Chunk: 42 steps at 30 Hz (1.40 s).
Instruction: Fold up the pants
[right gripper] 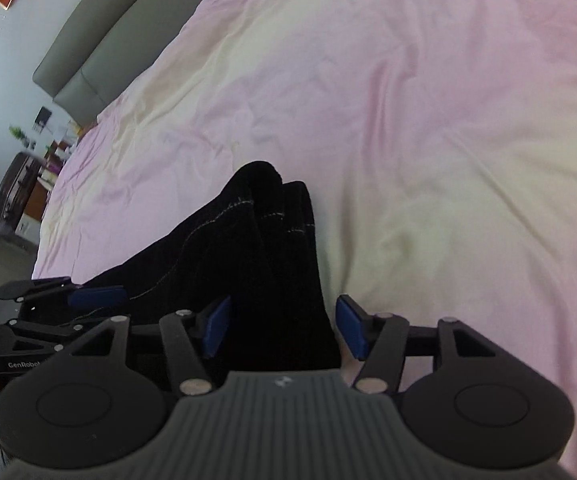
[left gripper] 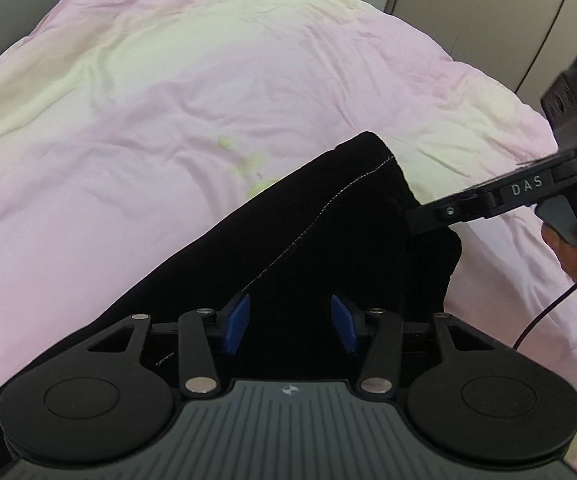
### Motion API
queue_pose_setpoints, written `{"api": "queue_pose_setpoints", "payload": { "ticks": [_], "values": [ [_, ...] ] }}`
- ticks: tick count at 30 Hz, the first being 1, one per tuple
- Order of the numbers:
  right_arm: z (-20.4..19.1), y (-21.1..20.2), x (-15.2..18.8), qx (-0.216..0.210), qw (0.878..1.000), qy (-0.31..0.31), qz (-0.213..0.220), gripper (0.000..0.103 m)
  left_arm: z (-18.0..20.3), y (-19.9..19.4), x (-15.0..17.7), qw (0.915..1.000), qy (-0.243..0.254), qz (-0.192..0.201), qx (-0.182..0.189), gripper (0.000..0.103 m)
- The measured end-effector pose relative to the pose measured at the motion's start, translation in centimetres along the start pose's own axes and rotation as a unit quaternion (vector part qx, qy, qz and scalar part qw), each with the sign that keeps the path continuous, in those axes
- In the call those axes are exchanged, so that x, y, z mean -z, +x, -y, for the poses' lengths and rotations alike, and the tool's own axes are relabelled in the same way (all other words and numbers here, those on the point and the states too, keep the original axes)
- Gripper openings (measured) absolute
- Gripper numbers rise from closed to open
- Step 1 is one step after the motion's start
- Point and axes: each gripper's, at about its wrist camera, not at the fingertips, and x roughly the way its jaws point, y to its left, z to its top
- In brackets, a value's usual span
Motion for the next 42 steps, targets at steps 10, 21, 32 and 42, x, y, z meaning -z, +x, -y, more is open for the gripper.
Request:
{"api": "queue_pose_setpoints", "payload": {
  "ticks": [10, 21, 32, 42],
  "values": [
    [3.8, 5.7, -1.6, -0.083, 0.995, 0.03, -0.053, 0.06, -0.4, 4.6, -1.2, 0.9997, 0.001, -0.023, -0.01, 0.063],
    [0.2, 1.3, -1.5, -0.065, 0.997, 0.006, -0.04, 0.02, 0.7, 1.0, 1.1, 0.9996, 0.013, -0.023, -0.013, 0.064],
    [-12.7, -6.2, -2.8, -0.042, 0.998, -0.029, -0.034, 0.019, -1.0, -6.5, 15.5, 0.9972, -0.057, -0.048, 0.001, 0.06],
    [-25.8, -7.1, -1.0, -0.037, 0.999, -0.019, -0.017, 0.019, -6.8, -16.5, 19.8, 0.9889, -0.139, 0.04, -0.032, 0.06]
  ]
}}
